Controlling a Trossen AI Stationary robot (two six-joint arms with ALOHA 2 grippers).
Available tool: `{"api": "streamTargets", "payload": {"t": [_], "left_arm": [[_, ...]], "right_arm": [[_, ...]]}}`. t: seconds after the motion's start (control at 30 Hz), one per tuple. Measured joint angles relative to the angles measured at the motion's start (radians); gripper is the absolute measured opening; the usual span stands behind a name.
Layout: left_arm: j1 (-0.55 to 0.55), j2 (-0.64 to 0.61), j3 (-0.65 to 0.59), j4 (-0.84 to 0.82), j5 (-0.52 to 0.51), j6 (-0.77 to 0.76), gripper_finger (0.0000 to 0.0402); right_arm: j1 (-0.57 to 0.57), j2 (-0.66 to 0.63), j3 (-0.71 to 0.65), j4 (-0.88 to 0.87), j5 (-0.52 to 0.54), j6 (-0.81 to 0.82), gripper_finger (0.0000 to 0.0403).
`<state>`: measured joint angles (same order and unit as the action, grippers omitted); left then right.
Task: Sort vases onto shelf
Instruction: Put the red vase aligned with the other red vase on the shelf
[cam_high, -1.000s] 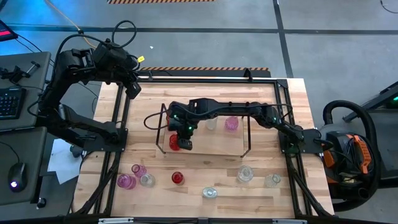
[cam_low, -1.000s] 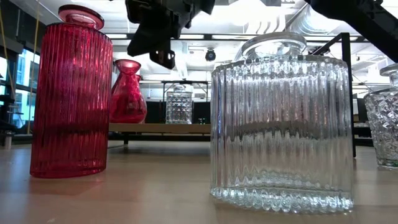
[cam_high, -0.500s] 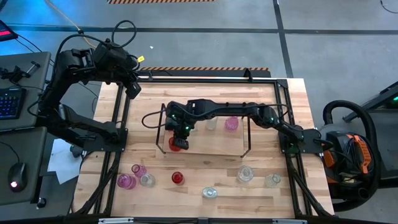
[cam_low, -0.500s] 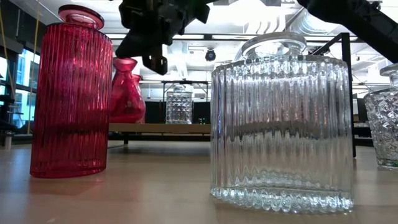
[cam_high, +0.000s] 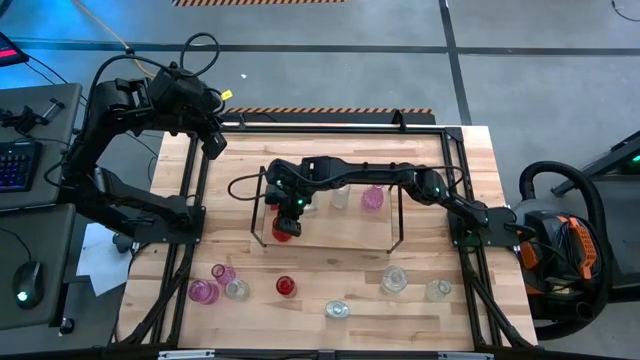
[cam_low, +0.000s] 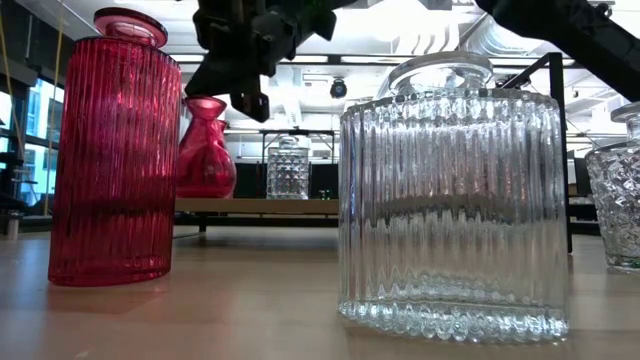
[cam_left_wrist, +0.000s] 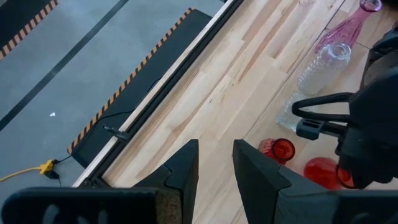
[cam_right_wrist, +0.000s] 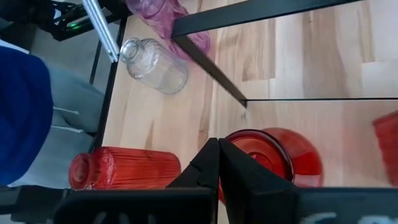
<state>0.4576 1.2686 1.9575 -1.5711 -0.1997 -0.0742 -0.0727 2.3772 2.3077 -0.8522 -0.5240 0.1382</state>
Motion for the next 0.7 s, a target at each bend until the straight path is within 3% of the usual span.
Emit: {"api": "streamTargets", "payload": {"t": [0.7], "left_arm": [[0.000, 0.000, 0.000, 0.000, 0.000, -0.017, 0.0090]], "right_arm": [[-0.032, 0.003, 0.006, 0.049, 0.008, -0.005, 0.0000]]}}
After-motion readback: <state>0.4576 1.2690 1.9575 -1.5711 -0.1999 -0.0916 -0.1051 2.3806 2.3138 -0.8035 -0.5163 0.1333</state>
